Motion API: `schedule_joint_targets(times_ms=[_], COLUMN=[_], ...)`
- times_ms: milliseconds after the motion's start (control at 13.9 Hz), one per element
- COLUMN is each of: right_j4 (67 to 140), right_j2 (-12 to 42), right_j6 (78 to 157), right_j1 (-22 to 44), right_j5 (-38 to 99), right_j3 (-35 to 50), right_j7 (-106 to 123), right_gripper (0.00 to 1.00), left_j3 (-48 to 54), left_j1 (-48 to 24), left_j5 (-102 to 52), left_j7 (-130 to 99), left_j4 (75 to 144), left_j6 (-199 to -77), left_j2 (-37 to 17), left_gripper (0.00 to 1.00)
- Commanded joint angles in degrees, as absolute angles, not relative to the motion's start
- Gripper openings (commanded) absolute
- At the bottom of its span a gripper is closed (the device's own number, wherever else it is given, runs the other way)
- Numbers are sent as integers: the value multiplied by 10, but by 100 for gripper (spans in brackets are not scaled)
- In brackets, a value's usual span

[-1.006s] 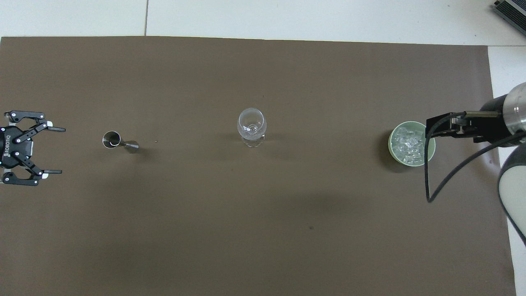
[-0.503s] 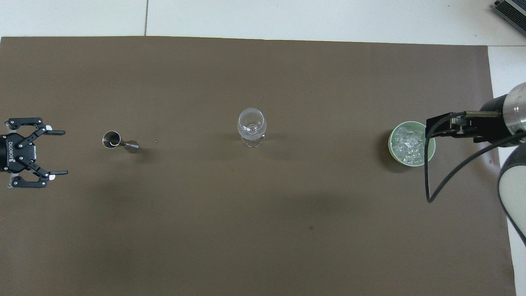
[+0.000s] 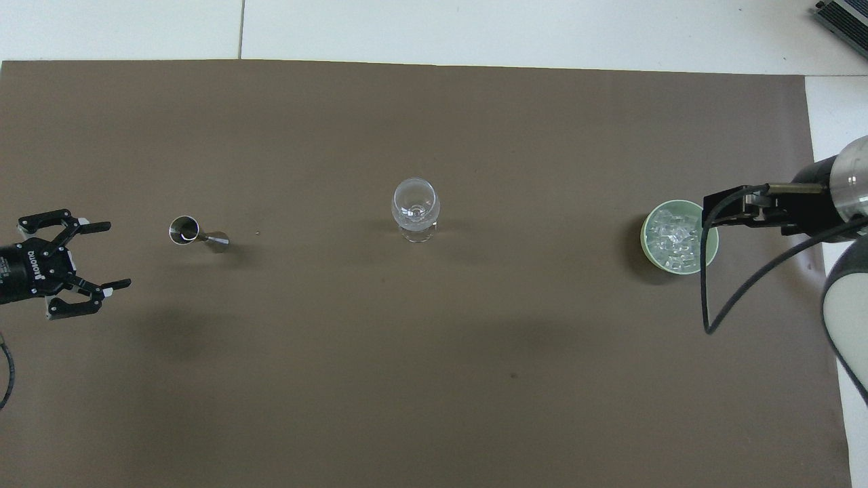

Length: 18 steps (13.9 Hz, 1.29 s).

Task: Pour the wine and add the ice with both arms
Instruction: 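Reach the open left gripper forward to the silver jigger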

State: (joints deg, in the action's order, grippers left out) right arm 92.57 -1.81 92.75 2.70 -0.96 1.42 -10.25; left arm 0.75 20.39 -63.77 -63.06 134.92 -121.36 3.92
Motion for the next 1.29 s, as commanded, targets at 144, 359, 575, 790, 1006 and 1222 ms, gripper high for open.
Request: schedule_joint_targets(times_ms=[144,359,575,790,1006,1222], right_j4=[924,924,924,924,924,924], right_j2=[-19,-19,-20,-20,-20,-19], right_j6=[923,923,923,923,923,923], right_j1=[25,25,25,25,25,25], right_j5=[-8,-8,-8,-8,-8,-8], right_j3=[16,16,16,16,16,16], right_j7=[-97,-97,-97,-97,-97,-97], right_gripper=[100,100,100,100,100,100], left_j3=[12,12,13,13,13,13], left_j1=[205,202,202,186,145,121], left_j5=[-757,-815,-880,-960,-1063,-1124], left_j7=[-537,-456,-383,-328,-304,-273], left_j4=[1411,1428,1441,1442,1447,1447], left_j6=[-1232,-1235,-1236,-1241,-1267,-1270], left_j2=[47,33,9,-19,-32,-47], left_gripper=[100,100,100,100,100,100])
